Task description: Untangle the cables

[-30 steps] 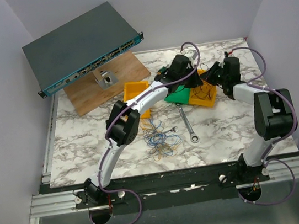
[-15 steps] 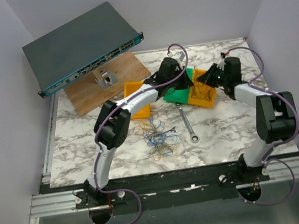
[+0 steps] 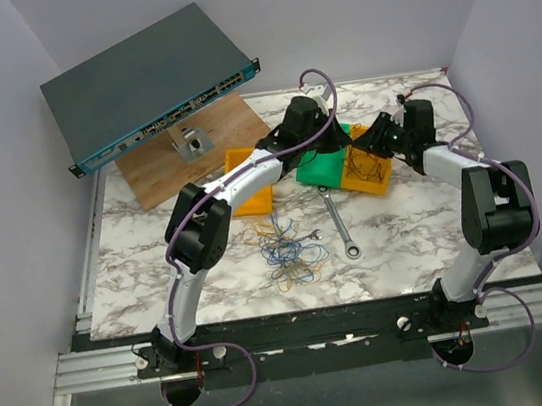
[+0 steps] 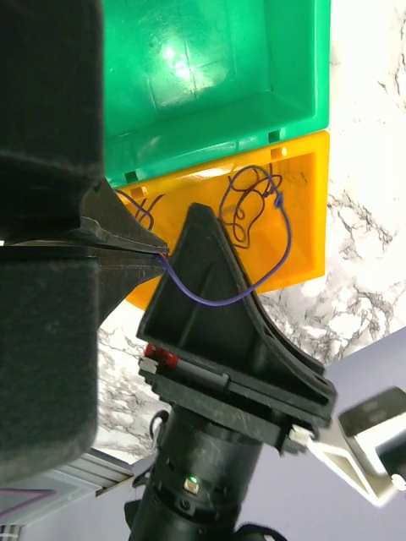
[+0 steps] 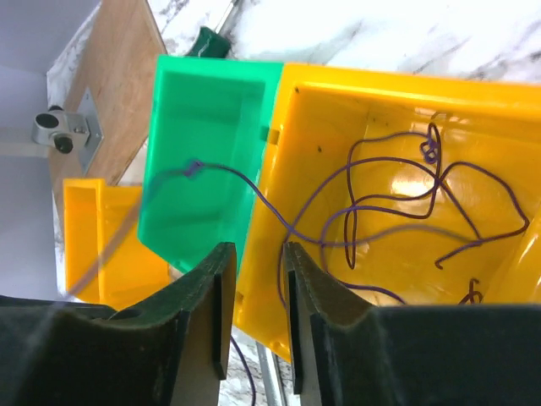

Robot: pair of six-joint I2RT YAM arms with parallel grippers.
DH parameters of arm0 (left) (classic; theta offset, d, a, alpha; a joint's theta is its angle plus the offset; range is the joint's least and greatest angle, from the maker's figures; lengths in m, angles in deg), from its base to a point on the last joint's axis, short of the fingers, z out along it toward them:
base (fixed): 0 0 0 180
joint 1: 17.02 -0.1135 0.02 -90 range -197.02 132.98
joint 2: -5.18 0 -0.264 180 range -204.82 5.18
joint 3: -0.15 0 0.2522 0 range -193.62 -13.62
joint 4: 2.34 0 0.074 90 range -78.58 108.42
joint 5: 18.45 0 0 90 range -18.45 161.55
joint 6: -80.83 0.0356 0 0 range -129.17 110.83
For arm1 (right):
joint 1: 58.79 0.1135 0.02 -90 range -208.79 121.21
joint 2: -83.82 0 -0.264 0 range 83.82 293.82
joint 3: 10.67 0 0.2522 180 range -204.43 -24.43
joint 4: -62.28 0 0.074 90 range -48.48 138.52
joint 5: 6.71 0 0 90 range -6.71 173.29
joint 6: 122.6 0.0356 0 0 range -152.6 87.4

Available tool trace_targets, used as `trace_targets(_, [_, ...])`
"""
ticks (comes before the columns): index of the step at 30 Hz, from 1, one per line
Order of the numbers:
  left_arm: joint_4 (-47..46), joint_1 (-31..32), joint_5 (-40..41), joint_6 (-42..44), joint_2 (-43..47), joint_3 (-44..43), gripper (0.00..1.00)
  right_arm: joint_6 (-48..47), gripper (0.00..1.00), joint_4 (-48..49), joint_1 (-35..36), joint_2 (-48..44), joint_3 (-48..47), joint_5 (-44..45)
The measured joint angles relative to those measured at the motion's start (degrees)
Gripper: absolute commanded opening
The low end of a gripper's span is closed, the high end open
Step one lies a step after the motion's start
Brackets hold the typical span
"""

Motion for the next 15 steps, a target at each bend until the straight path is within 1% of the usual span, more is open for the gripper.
trace_targets(2, [0.74, 0.0, 0.02, 0.07, -0.46, -0.74, 0.0, -0.42, 0.45, -1.4, 0.0, -0.07, -1.62, 0.63])
trace_targets(5, [1.18, 0.0, 0.02, 0.22, -0.9, -2.08, 0.0, -1.44, 0.48, -3.63, 0.0, -1.49, -2.91, 2.62])
trace_targets(8, [1.62, 0.04, 0.02, 0.42, -1.51, -4.2, 0.0, -2.45, 0.5, -6.1, 0.0, -4.63, -2.93, 5.9])
trace_targets(12, [2.32, 0.52, -0.02, 0.52, -3.32, -7.78, 0.0, -3.26, 0.59, -7.37, 0.0, -9.42, -2.62, 11.02])
trace_targets(15, [3.39, 1.27, -0.11, 0.55, -6.14, -11.74, 0.0, -3.76, 0.62, -7.41, 0.0, -11.78, -2.6, 14.03])
